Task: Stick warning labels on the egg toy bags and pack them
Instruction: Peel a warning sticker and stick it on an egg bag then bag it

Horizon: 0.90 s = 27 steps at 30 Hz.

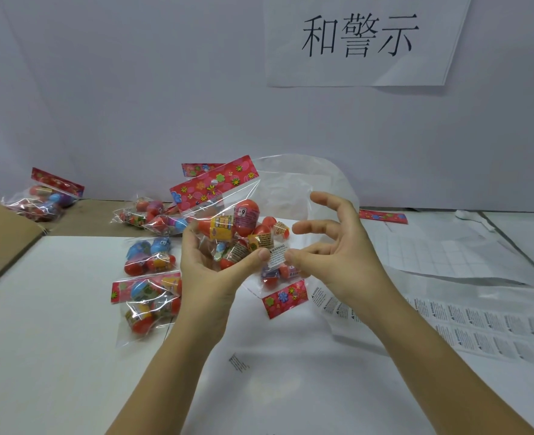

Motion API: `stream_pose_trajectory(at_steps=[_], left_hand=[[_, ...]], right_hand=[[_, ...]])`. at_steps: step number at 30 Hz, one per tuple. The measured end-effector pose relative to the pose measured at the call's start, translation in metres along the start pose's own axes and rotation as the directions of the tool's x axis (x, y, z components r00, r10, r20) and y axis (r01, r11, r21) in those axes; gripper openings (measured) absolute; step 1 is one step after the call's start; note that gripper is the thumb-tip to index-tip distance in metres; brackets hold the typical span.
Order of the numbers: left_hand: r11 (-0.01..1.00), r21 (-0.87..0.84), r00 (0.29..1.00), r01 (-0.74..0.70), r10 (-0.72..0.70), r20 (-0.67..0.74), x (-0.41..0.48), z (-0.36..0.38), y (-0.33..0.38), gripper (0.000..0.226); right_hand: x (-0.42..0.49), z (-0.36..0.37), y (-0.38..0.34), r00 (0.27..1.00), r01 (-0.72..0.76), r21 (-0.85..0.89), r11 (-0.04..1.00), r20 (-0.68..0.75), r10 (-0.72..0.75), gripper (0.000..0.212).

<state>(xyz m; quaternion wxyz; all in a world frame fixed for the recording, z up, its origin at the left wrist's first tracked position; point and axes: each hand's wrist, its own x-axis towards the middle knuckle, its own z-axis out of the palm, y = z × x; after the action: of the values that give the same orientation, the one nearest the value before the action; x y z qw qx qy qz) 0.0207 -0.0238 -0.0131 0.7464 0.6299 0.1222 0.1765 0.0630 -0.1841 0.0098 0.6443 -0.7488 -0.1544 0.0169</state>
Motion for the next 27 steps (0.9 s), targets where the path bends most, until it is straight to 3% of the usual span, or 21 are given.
stream_pose_trajectory(at_steps=[11, 15, 19, 24, 27], left_hand=[[1.0, 0.007, 1.0, -0.001, 0.001, -0.025, 0.001, 0.001, -0.002, 0.118], [0.999, -0.045, 1.0, 0.002, -0.003, -0.019, 0.004, -0.004, 0.0, 0.127], [0.999, -0.034, 1.0, 0.004, -0.004, -0.007, 0.004, -0.003, -0.003, 0.12], [1.0, -0.007, 0.999, -0.011, 0.012, 0.046, 0.003, 0.0, -0.009, 0.096], [1.0, -0.022, 0.997, -0.006, 0.008, 0.081, 0.001, 0.002, -0.01, 0.085]], right_hand=[[-0.001, -0.003, 0.0, 0.996, -0.07, -0.06, 0.996, -0.052, 0.067, 0.073], [0.0, -0.011, -0.004, 0.995, -0.072, 0.005, 0.997, -0.069, 0.072, 0.048], [-0.004, -0.008, -0.004, 0.994, -0.108, 0.099, 0.989, -0.017, 0.11, 0.019], [-0.015, 0.005, 0.003, 0.98, -0.188, 0.103, 0.977, 0.085, 0.179, 0.048], [-0.019, 0.005, 0.007, 0.984, -0.172, 0.103, 0.98, 0.055, 0.167, 0.044]])
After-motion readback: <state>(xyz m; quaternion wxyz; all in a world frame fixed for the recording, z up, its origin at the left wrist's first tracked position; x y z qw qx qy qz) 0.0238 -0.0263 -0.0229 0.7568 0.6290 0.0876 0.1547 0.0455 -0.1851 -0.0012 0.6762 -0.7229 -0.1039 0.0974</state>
